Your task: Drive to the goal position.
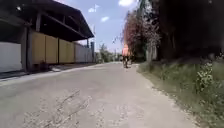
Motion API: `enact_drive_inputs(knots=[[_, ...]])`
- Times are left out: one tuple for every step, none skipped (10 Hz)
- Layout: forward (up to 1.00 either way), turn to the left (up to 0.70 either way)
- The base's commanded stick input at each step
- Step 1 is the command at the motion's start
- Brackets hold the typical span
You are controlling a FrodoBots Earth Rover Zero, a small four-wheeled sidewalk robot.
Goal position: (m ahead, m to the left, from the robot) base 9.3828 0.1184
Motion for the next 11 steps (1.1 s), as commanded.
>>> enact_drive_inputs(knots=[[1.00, -0.39], [1.00, -0.40], [1.00, -0.40], [1.00, -0.38], [1.00, -0.17], [1.00, -0.03], [1.00, 0.00], [1.00, 0.00], [1.00, 0.00], [1.00, 0.00], [1.00, 0.00]])
